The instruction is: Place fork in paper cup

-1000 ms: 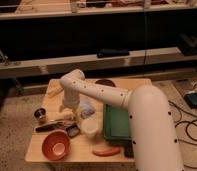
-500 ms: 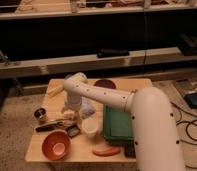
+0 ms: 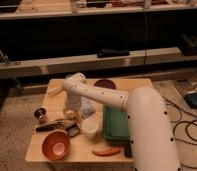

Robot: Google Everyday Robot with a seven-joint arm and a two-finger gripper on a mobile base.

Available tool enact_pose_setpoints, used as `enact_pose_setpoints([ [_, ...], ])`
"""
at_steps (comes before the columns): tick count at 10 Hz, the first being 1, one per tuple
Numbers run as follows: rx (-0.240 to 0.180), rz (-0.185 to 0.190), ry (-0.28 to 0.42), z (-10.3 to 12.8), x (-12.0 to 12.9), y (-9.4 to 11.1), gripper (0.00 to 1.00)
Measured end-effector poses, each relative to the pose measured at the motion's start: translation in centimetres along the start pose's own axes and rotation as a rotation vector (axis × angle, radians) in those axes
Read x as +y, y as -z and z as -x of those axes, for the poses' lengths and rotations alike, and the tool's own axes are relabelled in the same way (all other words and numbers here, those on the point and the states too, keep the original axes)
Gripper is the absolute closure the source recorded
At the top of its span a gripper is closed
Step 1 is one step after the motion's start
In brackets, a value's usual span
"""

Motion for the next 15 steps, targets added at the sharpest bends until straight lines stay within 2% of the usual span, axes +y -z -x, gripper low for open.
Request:
enact_pose_setpoints([
  [1,-0.005,-0.011,-0.003,-0.1,0.1,0.2,0.68],
  [2,-0.006,-0.019,-0.007,-0.2,0.2,0.4,0.72],
  [6,-0.011,-0.06,-0.042,-0.9,1.2,1.1,0.76],
  [7,-0.01,-0.069,-0.051,-1.1,1.3,1.4,0.81],
  [8,-0.006,-0.087,-0.062,-1.4,1.6,2.0,0.93],
  [9,-0.004,-0.103,-0.071,-1.6,1.9,2.7,0.99],
  [10,-0.002,-0.117,-0.077,-1.7,1.9,3.5,1.0],
  [12,0.015,-0.158,-0.083,-1.8,2.2,6.9,1.0],
  [15,0.064,-0.19,-0.094,-2.5,3.6,11.7,1.0],
])
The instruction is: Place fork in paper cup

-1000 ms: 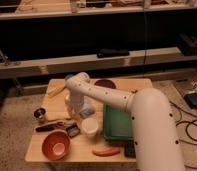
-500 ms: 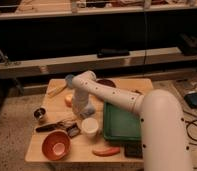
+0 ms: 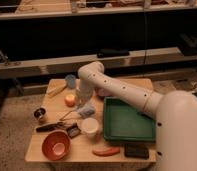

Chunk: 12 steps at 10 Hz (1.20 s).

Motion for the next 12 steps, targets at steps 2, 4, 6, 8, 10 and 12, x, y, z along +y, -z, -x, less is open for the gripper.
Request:
enact_pose_setpoints([
  [2,0.026,-0.015,-0.002,-0.9,0.9,2.7,1.0],
  [4,0.066,-0.024,0.018,-1.3,1.4,5.9,1.0],
  [6,0.123,-0.007,0.045,-1.7,2.3,9.3,1.0],
  [8,0.153,0.026,0.089,-1.8,2.8,11.4,1.0],
  [10,0.142,0.084,0.172,-1.0,3.7,12.4,1.0],
  [12,0.098,0.114,0.215,-0.6,5.7,13.7,1.0],
])
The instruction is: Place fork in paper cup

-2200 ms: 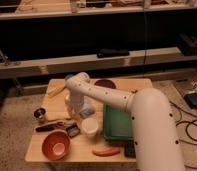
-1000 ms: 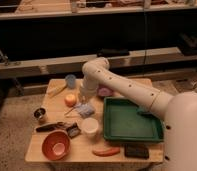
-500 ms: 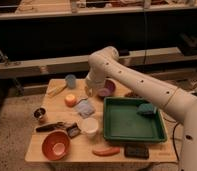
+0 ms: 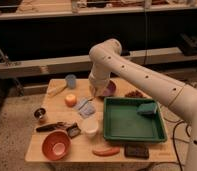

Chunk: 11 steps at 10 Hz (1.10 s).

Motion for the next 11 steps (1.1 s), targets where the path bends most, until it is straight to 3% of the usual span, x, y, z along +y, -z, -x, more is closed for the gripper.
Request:
enact_pose_setpoints([
  [2,-0.023,0.001,0.02,0.0,2.0,1.8,1.0],
  [5,-0.019,0.017,0.035,-0.2,4.0,3.9,1.0],
  [9,-0.039,0.026,0.045,0.1,5.9,4.8,1.0],
  [11,-0.06,0.006,0.07,0.6,6.0,5.2,1.0],
])
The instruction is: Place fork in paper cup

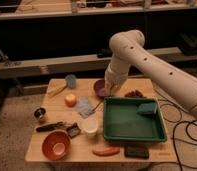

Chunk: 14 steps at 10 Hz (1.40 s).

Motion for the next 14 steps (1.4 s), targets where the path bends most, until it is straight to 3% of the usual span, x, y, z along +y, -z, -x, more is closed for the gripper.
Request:
enact_pose_setpoints([
  [2,-0.022,-0.027,0.078,0.7,0.4,0.5,1.0],
  [3,-0.036,-0.041,0.185,1.5,0.3,0.6,1.0],
  [5,-0.052,-0.051,0.317,2.4,0.5,0.6,1.0],
  [12,-0.073,-0.043,0.393,3.6,-0.6,-0.4,1.0],
  [14,-0.074,-0.019,0.439,4.8,-1.9,-1.6,1.0],
])
